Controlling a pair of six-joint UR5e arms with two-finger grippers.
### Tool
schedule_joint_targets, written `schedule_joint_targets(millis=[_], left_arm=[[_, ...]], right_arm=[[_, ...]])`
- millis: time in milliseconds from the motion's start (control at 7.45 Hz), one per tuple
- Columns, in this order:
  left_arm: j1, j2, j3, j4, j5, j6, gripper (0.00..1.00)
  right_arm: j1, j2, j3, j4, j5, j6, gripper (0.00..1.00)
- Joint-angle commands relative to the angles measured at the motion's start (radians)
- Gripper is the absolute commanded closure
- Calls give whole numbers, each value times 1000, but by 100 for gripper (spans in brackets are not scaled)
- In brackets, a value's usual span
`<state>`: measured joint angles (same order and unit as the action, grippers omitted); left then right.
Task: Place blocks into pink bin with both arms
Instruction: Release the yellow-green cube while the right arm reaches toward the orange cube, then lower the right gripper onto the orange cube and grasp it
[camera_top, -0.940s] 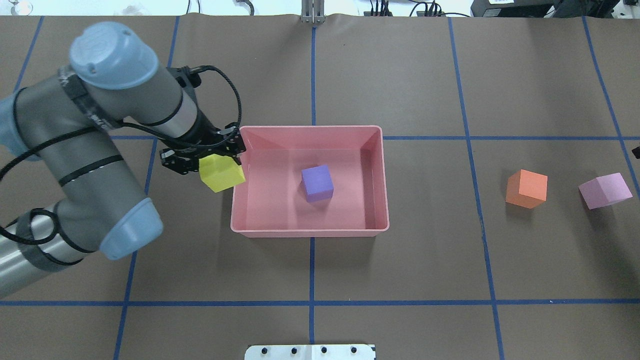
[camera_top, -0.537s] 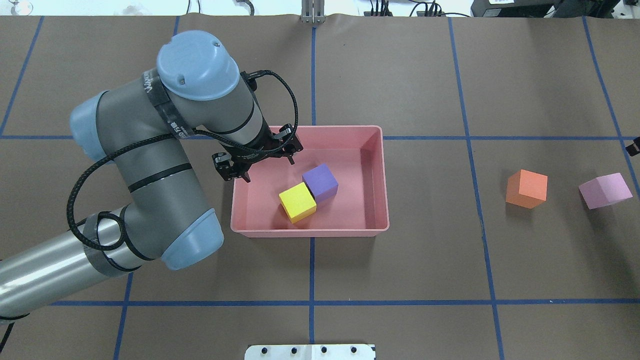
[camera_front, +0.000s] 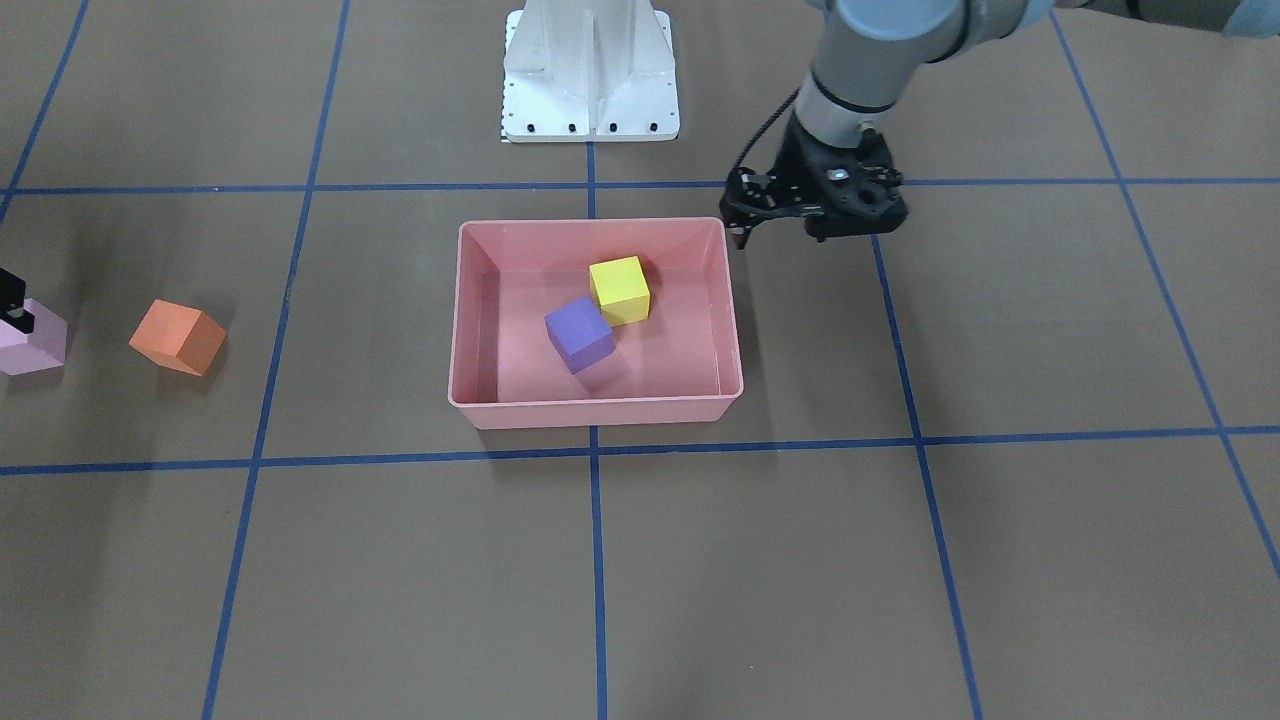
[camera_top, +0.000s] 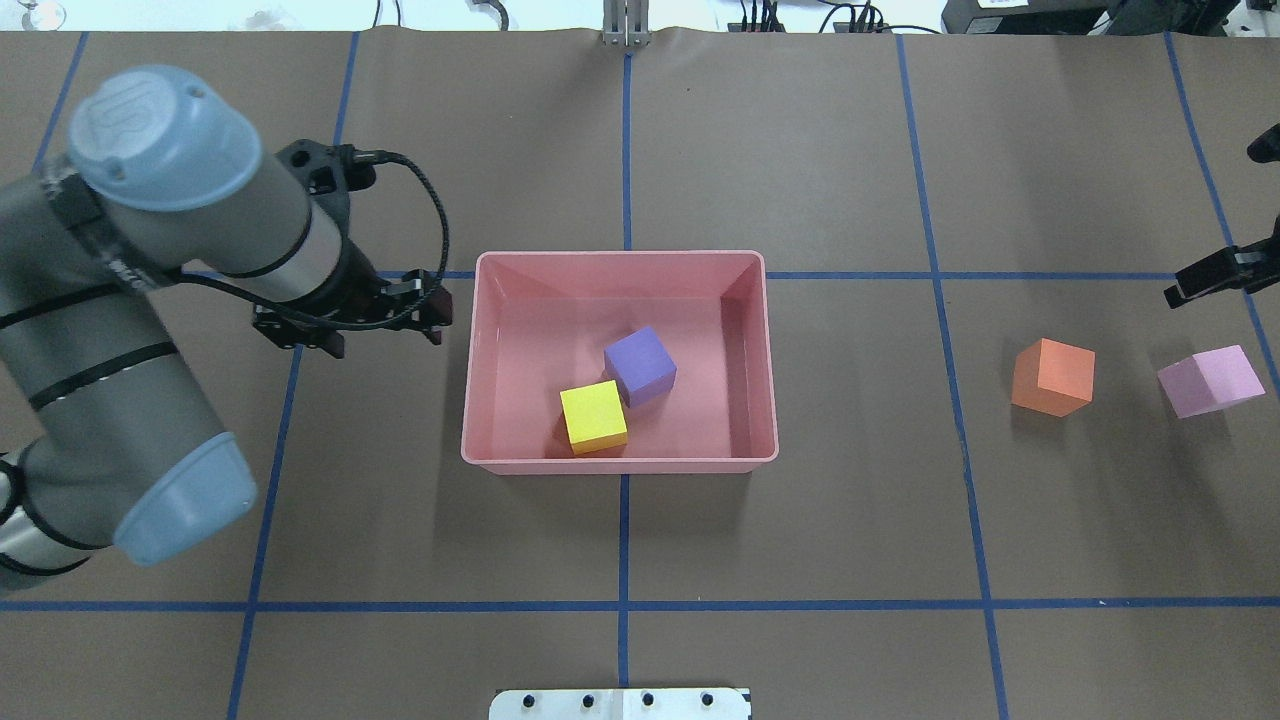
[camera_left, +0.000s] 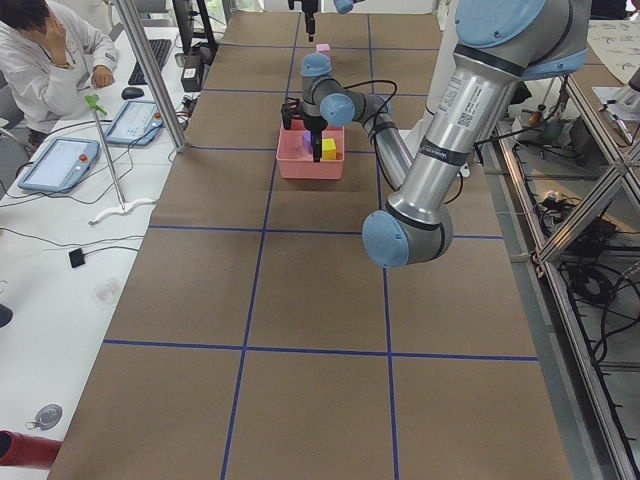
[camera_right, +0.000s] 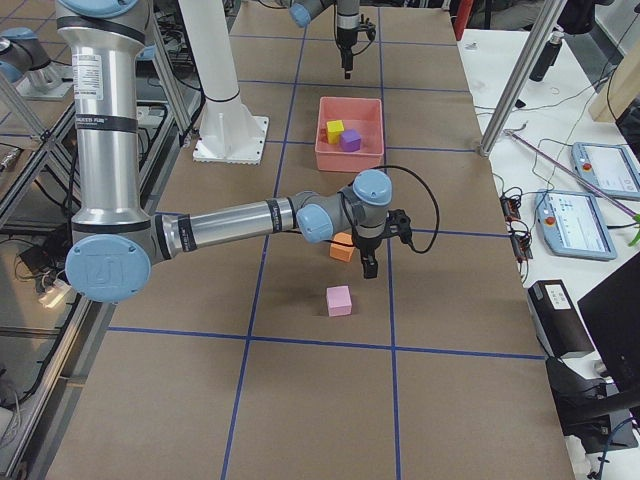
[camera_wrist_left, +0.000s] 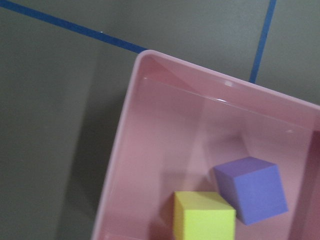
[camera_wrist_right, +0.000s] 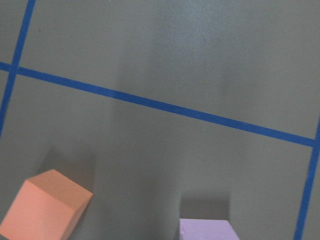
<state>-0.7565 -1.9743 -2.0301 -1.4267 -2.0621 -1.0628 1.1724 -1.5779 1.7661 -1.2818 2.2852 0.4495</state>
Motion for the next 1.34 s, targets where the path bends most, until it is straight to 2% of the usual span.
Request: schedule_joint_targets(millis=[0, 134, 269, 403, 806, 1208], left_arm=[[-209, 231, -15, -9, -62, 496, 0], [-318, 271, 35, -11, -117, 691, 0], [-380, 285, 82, -11, -153, 805, 0], [-391, 285, 93, -11, -151, 822, 0], [-389, 287, 93, -11, -153, 816, 0], [-389, 287, 94, -11, -153, 814, 0]], right_arm=[[-129, 1, 6, 160, -60, 330, 0], [-198, -1, 37, 171, -137, 448, 0], [-273, -5, 64, 170, -233, 551, 0], [-311, -31, 65, 171, -313, 583, 0], [-338, -82, 64, 173, -358, 584, 0], [-390, -68, 64, 173, -391, 653, 0]])
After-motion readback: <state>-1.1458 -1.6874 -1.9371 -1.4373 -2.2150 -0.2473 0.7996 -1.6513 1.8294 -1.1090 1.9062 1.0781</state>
